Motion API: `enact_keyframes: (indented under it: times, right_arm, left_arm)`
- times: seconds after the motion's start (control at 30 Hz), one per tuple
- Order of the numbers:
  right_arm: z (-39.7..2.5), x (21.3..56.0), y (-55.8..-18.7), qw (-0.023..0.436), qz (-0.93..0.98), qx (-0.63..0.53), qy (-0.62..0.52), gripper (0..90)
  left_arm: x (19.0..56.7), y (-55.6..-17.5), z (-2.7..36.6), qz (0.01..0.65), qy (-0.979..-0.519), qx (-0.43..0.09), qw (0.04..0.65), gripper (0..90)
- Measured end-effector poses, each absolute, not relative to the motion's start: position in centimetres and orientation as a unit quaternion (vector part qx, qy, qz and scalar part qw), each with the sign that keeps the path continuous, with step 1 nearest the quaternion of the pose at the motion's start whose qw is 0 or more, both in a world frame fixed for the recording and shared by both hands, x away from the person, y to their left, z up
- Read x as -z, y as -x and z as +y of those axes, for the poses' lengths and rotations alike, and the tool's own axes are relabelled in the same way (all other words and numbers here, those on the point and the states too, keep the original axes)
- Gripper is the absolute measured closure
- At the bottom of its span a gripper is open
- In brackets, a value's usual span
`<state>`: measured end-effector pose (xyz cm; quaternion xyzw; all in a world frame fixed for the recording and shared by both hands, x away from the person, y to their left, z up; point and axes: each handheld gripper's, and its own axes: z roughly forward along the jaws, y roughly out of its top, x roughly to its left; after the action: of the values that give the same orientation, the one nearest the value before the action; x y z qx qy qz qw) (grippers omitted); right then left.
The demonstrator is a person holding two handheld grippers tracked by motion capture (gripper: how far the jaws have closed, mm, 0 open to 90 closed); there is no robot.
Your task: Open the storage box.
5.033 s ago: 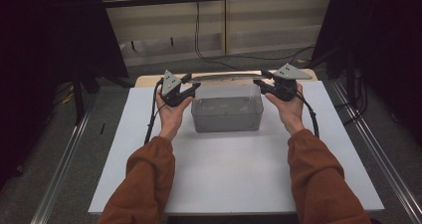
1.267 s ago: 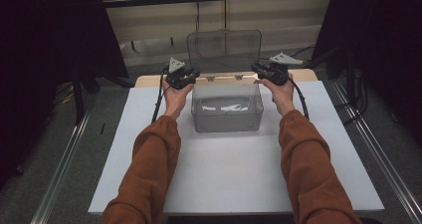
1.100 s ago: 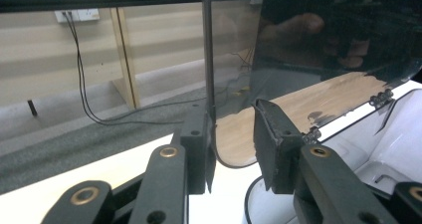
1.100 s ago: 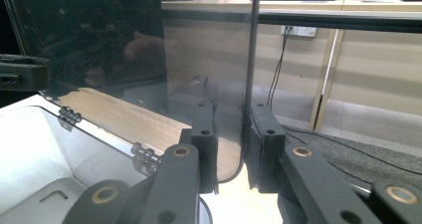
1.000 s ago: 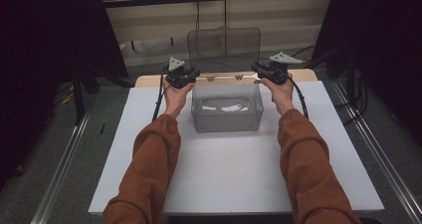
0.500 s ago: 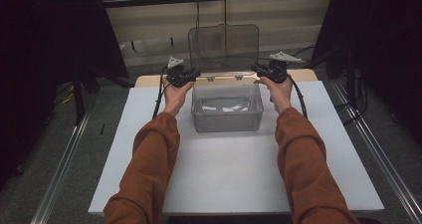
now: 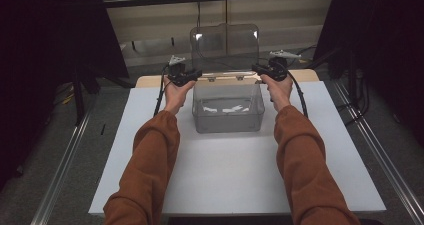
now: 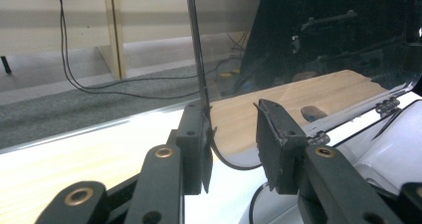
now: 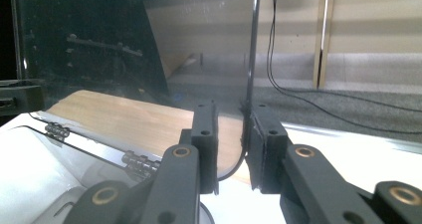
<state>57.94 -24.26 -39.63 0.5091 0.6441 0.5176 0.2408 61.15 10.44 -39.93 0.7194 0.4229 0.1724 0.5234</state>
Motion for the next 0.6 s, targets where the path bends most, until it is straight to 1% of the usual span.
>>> enact_keyframes:
  times: [0.37, 0.6]
  right_arm:
    - [-24.14, 39.66, -58.21, 0.228, 0.637, -0.513, -0.528, 74.2]
    - [-24.01, 39.76, -58.39, 0.226, 0.635, -0.508, -0.536, 72.9]
  left_arm:
    - [39.52, -61.46, 10.28, 0.448, -0.718, -0.151, 0.510, 65.8]
    - [39.41, -61.60, 10.07, 0.454, -0.721, -0.149, 0.501, 64.0]
